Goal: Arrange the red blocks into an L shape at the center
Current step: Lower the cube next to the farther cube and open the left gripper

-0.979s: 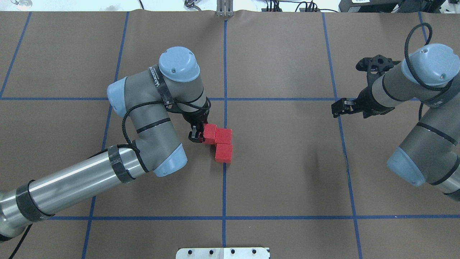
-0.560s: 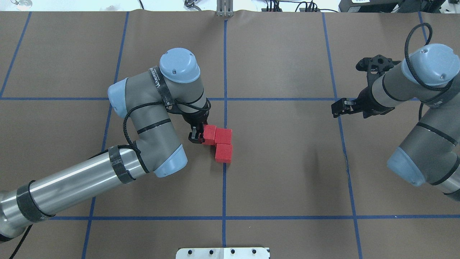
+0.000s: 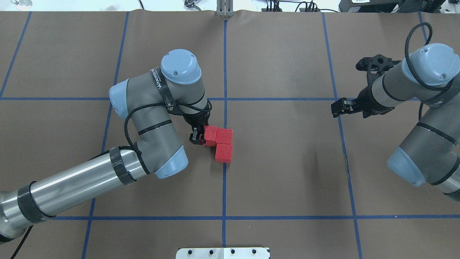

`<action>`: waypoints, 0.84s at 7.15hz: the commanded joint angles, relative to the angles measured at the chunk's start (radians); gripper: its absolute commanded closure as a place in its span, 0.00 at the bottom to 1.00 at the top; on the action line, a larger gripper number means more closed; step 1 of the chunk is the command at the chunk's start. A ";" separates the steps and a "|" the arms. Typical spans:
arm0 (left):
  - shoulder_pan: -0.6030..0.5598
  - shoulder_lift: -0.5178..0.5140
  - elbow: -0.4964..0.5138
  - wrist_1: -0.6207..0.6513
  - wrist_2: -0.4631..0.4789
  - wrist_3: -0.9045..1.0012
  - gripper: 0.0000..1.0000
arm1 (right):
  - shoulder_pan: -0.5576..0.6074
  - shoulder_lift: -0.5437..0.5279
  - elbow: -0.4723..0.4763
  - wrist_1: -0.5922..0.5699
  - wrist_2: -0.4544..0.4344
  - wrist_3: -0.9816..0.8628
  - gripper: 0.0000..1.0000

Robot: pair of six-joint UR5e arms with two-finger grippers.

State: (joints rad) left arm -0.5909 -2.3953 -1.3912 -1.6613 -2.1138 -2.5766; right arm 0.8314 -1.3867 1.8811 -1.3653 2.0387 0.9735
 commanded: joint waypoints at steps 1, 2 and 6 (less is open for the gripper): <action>0.000 -0.002 0.000 -0.002 0.000 -0.017 1.00 | 0.000 0.000 0.001 0.000 0.000 0.001 0.01; 0.000 -0.002 0.000 -0.002 0.000 -0.017 1.00 | 0.000 0.000 0.000 0.000 0.000 -0.001 0.01; 0.002 -0.001 0.001 -0.005 0.000 -0.017 0.00 | 0.000 0.003 -0.002 0.000 0.000 -0.002 0.01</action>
State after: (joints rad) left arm -0.5901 -2.3962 -1.3905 -1.6645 -2.1142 -2.5921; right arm 0.8314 -1.3853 1.8794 -1.3652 2.0387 0.9716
